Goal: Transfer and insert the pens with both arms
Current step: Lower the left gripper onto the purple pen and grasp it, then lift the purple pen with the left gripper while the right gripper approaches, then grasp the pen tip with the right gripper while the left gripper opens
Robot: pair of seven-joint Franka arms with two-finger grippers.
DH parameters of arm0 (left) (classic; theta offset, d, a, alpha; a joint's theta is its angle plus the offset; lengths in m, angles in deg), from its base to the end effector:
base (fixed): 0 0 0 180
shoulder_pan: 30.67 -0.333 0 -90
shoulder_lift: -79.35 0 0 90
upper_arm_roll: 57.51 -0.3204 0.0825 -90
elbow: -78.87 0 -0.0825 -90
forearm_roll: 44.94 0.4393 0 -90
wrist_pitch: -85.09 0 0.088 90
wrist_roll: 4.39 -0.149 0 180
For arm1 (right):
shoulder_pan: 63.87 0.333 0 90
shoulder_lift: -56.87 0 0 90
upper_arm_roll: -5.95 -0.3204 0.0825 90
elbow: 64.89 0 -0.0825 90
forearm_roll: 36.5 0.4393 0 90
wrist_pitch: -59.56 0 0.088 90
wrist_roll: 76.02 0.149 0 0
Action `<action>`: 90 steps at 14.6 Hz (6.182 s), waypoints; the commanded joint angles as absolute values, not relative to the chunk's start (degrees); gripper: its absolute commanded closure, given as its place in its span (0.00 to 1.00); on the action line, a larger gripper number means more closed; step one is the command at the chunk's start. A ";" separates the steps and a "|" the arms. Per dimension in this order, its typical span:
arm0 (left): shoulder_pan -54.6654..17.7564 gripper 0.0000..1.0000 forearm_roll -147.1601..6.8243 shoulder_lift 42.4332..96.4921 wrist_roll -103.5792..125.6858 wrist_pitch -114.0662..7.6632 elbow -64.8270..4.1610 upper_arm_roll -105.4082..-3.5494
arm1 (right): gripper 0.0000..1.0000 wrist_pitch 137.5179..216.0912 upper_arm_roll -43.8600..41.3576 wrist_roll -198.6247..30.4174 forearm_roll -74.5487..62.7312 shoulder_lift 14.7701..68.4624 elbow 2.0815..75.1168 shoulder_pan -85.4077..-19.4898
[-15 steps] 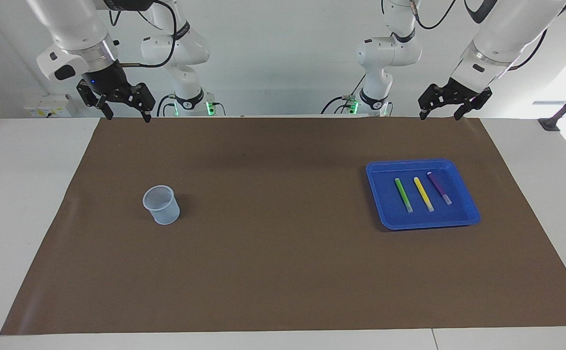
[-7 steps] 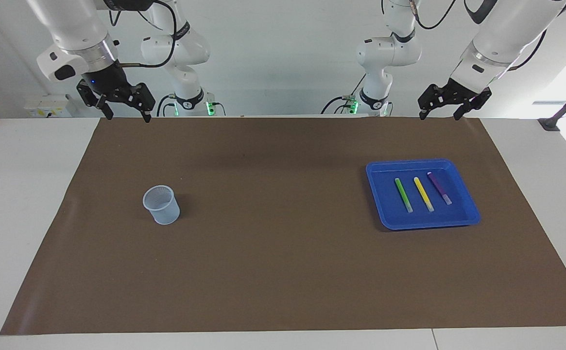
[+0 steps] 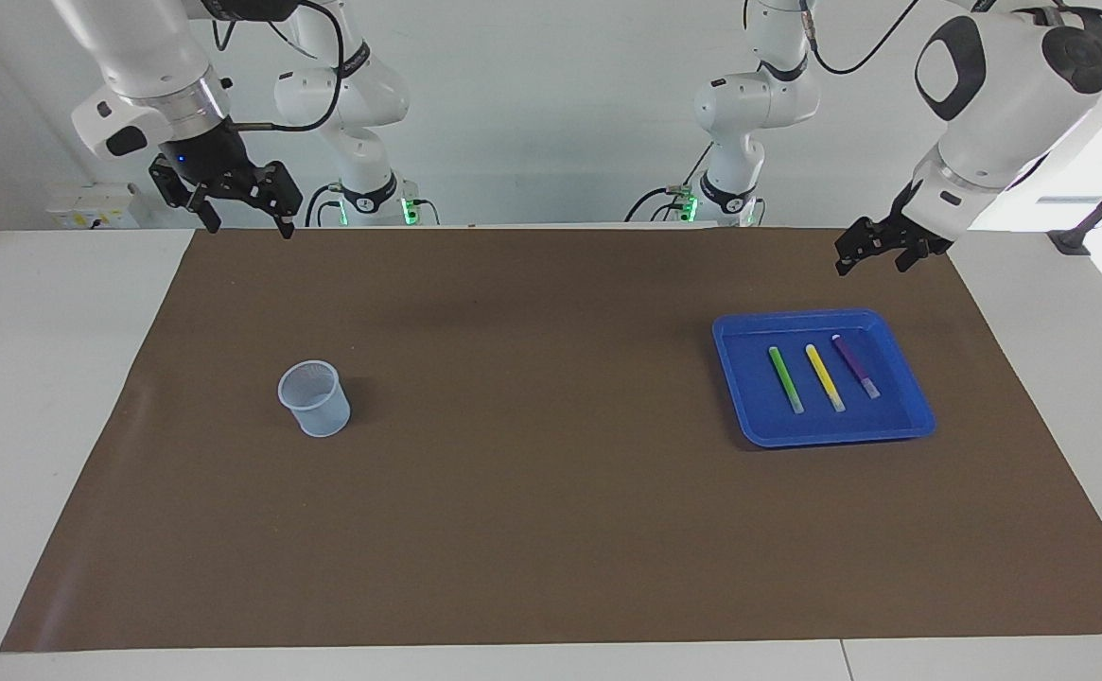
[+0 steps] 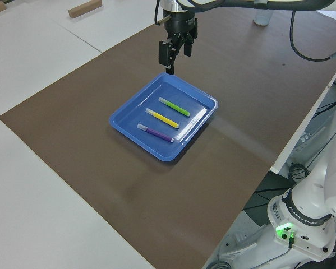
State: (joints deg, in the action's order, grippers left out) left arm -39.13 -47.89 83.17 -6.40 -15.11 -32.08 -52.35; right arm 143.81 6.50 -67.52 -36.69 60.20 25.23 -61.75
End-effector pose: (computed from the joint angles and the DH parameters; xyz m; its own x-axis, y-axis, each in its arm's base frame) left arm 0.5740 0.0258 0.4491 0.9923 0.0322 -0.1195 0.0381 -0.9981 0.0474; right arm 0.5789 0.0152 0.6119 0.9917 -0.1210 -0.0434 -0.1207 -0.9926 0.0093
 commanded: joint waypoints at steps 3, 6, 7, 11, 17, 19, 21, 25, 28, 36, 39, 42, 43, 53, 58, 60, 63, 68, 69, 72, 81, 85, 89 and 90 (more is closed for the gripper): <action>-43.77 0.00 -48.46 79.80 -11.69 -30.20 -42.86 -52.23 | 0.00 143.41 6.56 -68.90 -35.44 61.00 25.90 -62.12; -45.34 0.00 -48.46 75.75 -11.16 -34.77 -43.39 -52.41 | 0.00 143.41 6.56 -68.90 -35.44 61.00 25.90 -62.12; -45.52 0.00 -48.46 74.79 -10.81 -36.44 -43.83 -52.41 | 0.00 143.41 6.56 -68.90 -35.44 61.00 25.90 -62.12; -45.87 0.03 -48.46 73.38 -5.36 -42.69 -46.99 -52.41 | 0.00 143.23 6.56 -68.99 -35.44 61.00 25.90 -62.12; -45.88 0.13 -48.46 69.94 -5.44 -46.04 -46.64 -52.41 | 0.00 143.40 6.65 -68.99 -35.44 61.00 25.81 -62.12; -45.88 0.18 -48.46 69.77 -5.36 -46.13 -46.47 -52.41 | 0.00 143.32 6.30 -68.99 -35.44 61.00 25.90 -61.94; -45.61 0.23 -48.20 69.16 -5.27 -46.65 -46.38 -52.41 | 0.00 143.06 6.21 -69.07 -35.36 61.09 25.90 -61.59; -45.79 0.34 -48.02 68.54 -5.27 -47.01 -46.12 -52.50 | 0.00 142.97 6.04 -69.16 -35.36 61.09 25.81 -61.59; -45.70 0.47 -48.02 68.45 -5.27 -47.01 -45.85 -52.50 | 0.00 143.84 6.04 -68.55 -35.27 61.00 25.90 -61.41; -45.96 1.00 -47.93 67.92 -5.36 -48.15 -45.32 -52.50 | 0.00 145.52 6.13 -65.31 -32.02 61.44 27.04 -61.68; -45.96 1.00 -47.93 67.75 -5.45 -47.80 -44.18 -52.41 | 0.00 145.86 6.13 -62.66 -31.75 61.44 27.31 -61.59; -45.53 1.00 -48.11 67.92 -5.18 -44.13 -41.56 -52.23 | 0.00 145.87 6.13 -61.08 -29.64 61.44 27.31 -61.94; -45.18 1.00 -48.37 68.18 -5.09 -40.45 -39.37 -52.15 | 0.00 145.87 6.13 -61.08 -29.64 61.44 27.31 -61.94; -39.11 1.00 -64.95 70.20 29.39 -7.38 -16.60 -49.17 | 0.00 151.30 6.04 -39.14 -18.23 60.48 28.62 -61.24; -39.02 1.00 -81.40 76.70 58.39 -7.72 -16.85 -43.29 | 0.00 158.60 6.04 -15.50 -12.33 58.72 30.12 -55.36; -38.93 1.00 -85.09 77.93 67.29 -7.98 -17.02 -39.94 | 0.00 160.27 6.04 -8.64 -12.07 57.93 30.12 -53.42; -38.85 1.00 -90.02 79.52 75.38 -11.13 -18.77 -35.37 | 0.00 164.57 6.04 2.44 -7.68 56.35 29.59 -50.09; -33.41 1.00 -94.33 82.85 83.93 -23.51 -26.06 -32.81 | 0.00 168.70 5.34 9.32 -4.07 55.82 28.98 -46.13; -32.44 1.00 -95.29 83.99 84.98 -26.24 -28.43 -32.81 | 0.00 169.33 5.33 9.50 -3.98 55.73 28.98 -45.34; -30.15 1.00 -97.24 85.85 90.33 -32.74 -32.40 -32.81 | 0.01 170.73 5.16 10.64 -4.15 55.73 28.98 -43.76; -28.39 1.00 -102.86 86.64 95.98 -40.41 -35.30 -32.72 | 0.02 174.87 5.16 12.31 -4.07 54.58 29.33 -39.44; -28.39 1.00 -103.04 86.64 95.63 -40.33 -35.30 -32.63 | 0.08 175.92 4.98 12.31 -4.07 53.71 29.07 -39.35; -28.39 1.00 -103.04 86.64 94.67 -40.41 -35.30 -32.63 | 0.24 176.45 4.89 12.31 -4.07 53.18 28.28 -39.35; -28.30 1.00 -103.13 86.64 94.58 -40.41 -35.30 -32.63 | 0.25 176.19 4.89 12.31 -4.15 52.92 27.84 -39.35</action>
State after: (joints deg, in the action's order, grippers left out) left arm -29.15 -101.64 84.71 95.40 -39.12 -33.26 -32.04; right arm 175.64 5.14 11.50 -5.18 53.72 29.28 -39.34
